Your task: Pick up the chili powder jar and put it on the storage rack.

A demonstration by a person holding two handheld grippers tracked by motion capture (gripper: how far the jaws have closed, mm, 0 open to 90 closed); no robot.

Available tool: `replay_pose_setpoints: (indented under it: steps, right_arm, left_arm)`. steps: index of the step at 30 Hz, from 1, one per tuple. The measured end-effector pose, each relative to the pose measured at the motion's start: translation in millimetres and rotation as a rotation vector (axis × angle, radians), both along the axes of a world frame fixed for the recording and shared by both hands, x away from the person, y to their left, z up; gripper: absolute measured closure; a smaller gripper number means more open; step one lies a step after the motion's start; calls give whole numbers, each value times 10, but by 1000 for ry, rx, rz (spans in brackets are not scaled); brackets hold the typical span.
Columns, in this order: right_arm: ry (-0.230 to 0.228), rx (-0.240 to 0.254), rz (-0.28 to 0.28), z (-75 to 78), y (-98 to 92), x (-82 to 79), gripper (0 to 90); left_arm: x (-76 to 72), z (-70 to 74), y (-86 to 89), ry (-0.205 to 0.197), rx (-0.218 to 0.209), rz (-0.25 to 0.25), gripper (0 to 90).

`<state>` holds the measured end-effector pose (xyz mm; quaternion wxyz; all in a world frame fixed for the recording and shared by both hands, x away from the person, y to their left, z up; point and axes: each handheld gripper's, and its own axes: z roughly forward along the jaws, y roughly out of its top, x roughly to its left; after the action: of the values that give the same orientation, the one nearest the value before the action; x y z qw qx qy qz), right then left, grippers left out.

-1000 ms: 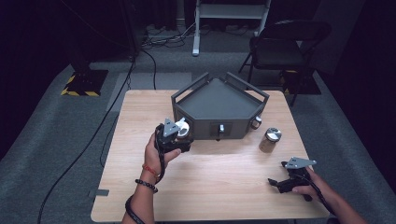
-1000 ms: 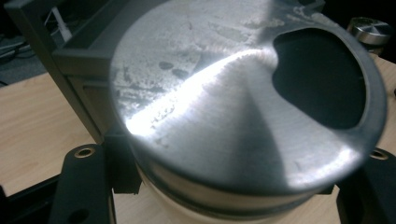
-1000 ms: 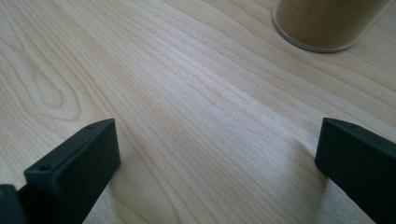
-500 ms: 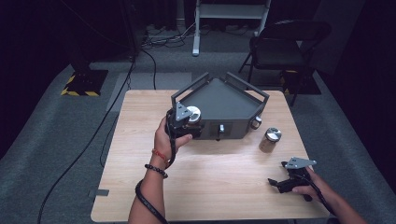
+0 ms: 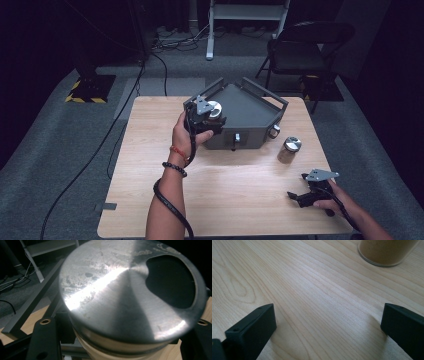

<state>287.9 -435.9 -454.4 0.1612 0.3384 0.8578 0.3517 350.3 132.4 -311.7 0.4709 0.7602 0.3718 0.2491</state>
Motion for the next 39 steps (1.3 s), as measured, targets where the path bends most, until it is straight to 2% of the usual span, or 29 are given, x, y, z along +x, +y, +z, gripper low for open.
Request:
replay_pose_setpoints:
  steps: [5, 12, 15, 19, 27, 30, 39]
  right_arm:
    - [0, 0, 0, -1, -1, -2, 0]
    - [0, 1, 2, -1, -6, -4, 0]
    - [0, 1, 4, -1, -9, -5, 0]
    - [0, 0, 7, -1, -13, -6, 0]
    - [0, 1, 9, -2, -15, -8, 0]
    - [0, 1, 9, -2, -15, -9, 0]
    - [0, 0, 12, -1, -18, -10, 0]
  left_arm:
    - [79, 54, -84, -6, 5, 4, 316]
    - [231, 171, -227, -11, 46, 5, 316]
    - [298, 189, -251, -10, 40, 3, 316]
    - [387, 205, -317, -4, 62, 5, 316]
    - [524, 124, -414, 12, 61, 21, 316]
    - [568, 71, -409, 22, 30, 19, 315]
    - [668, -49, -514, 55, 57, 40, 315]
